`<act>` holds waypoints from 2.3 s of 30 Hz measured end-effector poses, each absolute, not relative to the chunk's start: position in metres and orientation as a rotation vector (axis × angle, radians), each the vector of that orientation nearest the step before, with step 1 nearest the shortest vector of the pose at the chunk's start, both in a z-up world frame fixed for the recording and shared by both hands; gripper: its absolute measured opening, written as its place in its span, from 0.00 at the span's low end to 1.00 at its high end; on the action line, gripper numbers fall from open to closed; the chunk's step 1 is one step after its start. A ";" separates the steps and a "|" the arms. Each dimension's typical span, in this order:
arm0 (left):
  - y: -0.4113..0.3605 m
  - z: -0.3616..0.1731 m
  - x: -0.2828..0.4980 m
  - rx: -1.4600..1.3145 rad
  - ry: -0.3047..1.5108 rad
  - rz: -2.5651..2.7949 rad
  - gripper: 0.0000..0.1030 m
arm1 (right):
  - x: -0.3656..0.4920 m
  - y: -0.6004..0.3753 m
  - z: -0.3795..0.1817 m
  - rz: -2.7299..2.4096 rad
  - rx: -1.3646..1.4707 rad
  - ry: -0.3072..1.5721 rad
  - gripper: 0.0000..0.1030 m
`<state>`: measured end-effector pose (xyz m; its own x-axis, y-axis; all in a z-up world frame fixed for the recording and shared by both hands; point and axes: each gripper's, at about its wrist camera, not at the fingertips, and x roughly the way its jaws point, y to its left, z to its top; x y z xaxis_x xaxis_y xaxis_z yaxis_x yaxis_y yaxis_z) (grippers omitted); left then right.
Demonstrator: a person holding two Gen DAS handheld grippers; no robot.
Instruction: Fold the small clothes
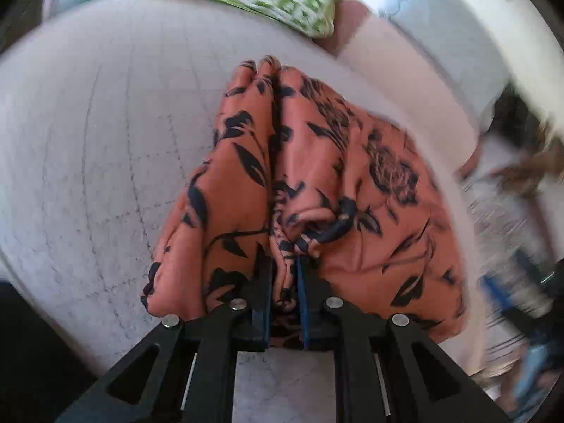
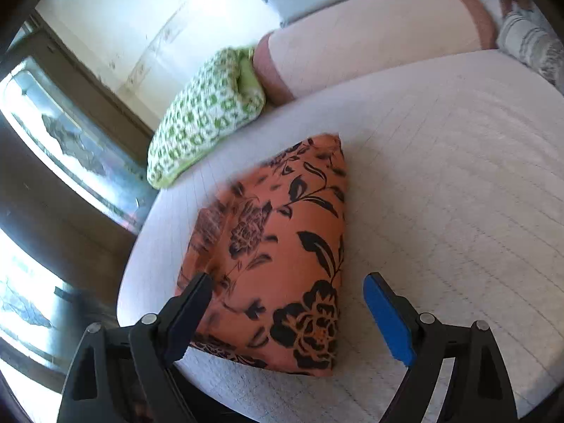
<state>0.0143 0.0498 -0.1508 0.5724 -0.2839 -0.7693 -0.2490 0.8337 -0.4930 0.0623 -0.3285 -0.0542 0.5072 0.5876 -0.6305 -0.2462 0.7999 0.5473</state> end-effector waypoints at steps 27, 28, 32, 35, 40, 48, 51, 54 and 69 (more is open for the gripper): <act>0.090 -0.078 0.030 -0.620 0.793 -0.124 0.63 | 0.061 -0.281 -0.058 0.572 0.268 0.967 0.87; 0.085 -0.075 0.035 -0.604 0.782 -0.131 0.63 | 0.059 -0.280 -0.057 0.582 0.267 0.967 0.87; 0.082 -0.097 0.078 -0.600 0.920 -0.141 0.64 | 0.047 -0.274 -0.064 0.662 0.330 1.013 0.90; 0.089 -0.117 0.103 -0.618 1.020 -0.121 0.64 | 0.047 -0.270 -0.077 0.711 0.451 1.071 0.90; 0.087 -0.126 0.120 -0.626 1.071 -0.188 0.64 | 0.037 -0.270 -0.105 0.735 0.713 1.197 0.90; 0.082 -0.133 0.127 -0.583 1.097 -0.207 0.16 | 0.055 -0.262 -0.140 0.664 0.981 1.214 0.89; 0.074 -0.121 0.130 -0.512 1.071 -0.193 0.14 | 0.065 -0.262 -0.153 0.609 0.988 1.239 0.49; 0.060 -0.078 0.116 -0.364 0.945 -0.213 0.13 | 0.063 -0.268 -0.153 0.586 0.995 1.255 0.25; 0.130 -0.124 0.120 -0.457 1.042 -0.101 0.24 | 0.054 -0.209 -0.167 0.722 0.978 1.341 0.27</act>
